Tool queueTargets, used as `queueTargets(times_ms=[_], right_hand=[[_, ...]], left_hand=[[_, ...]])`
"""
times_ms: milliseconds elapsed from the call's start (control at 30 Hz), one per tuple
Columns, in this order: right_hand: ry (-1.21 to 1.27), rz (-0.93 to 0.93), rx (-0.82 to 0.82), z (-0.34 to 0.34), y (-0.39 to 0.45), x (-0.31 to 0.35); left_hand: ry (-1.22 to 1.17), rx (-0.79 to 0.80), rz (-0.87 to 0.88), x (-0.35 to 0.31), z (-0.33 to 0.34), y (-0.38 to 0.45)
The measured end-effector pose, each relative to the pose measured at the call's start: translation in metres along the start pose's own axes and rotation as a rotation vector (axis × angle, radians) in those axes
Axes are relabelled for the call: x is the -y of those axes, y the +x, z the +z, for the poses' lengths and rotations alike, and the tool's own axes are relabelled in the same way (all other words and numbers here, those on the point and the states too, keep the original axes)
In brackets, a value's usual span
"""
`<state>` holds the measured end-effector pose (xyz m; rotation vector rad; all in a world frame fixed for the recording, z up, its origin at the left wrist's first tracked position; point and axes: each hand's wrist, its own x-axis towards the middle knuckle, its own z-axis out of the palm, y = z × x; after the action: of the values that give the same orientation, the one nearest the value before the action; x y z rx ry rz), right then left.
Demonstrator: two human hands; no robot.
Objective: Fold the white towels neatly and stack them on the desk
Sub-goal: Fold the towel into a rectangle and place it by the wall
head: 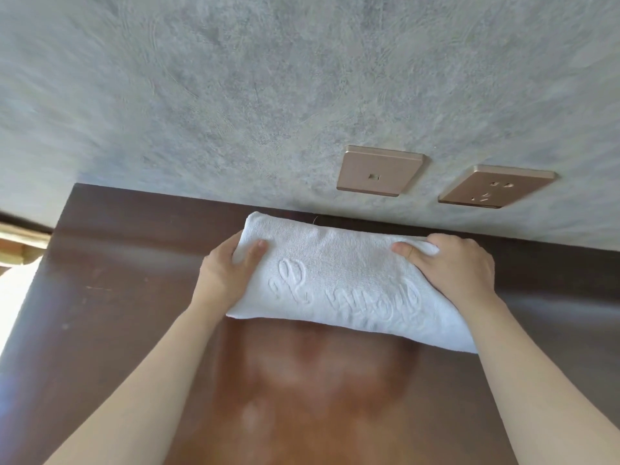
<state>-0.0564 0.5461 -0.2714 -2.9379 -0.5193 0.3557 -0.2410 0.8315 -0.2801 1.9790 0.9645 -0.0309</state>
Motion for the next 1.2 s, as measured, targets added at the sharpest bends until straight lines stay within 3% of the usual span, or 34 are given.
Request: queueTargets(times_ms=[367, 433, 500, 533, 600, 667, 733, 833, 1067, 1200], right_hand=[[-0.045, -0.069, 0.002, 0.013, 0.005, -0.001], [-0.087, -0.08, -0.006, 0.015, 0.006, -0.001], [-0.127, -0.097, -0.028, 0.015, 0.005, 0.0], [-0.143, -0.106, -0.028, 0.014, 0.005, 0.001], [-0.164, -0.12, -0.006, 0.012, 0.006, 0.003], [-0.168, -0.115, 0.009, 0.009, 0.006, 0.004], [-0.186, -0.125, -0.031, 0.007, 0.006, 0.004], [-0.184, -0.16, -0.097, 0.008, 0.007, 0.005], [0.124, -0.224, -0.322, 0.014, -0.033, 0.026], [0.082, -0.246, -0.134, 0.036, -0.059, 0.035]], left_hand=[[-0.002, -0.19, -0.047, 0.006, 0.008, -0.016], [0.096, -0.292, 0.131, 0.0, 0.004, -0.013], [0.222, -0.373, 0.431, -0.019, 0.012, -0.013], [0.248, -0.34, 0.562, -0.031, 0.022, -0.014], [0.296, -0.103, 0.684, -0.058, 0.048, -0.019], [0.495, 0.159, 0.655, -0.075, 0.074, -0.024], [0.705, 0.255, 0.584, -0.074, 0.091, -0.023], [0.759, 0.23, 0.547, -0.066, 0.094, -0.022], [0.82, 0.184, 0.535, -0.063, 0.102, -0.025], [0.825, 0.201, 0.536, -0.063, 0.102, -0.024]])
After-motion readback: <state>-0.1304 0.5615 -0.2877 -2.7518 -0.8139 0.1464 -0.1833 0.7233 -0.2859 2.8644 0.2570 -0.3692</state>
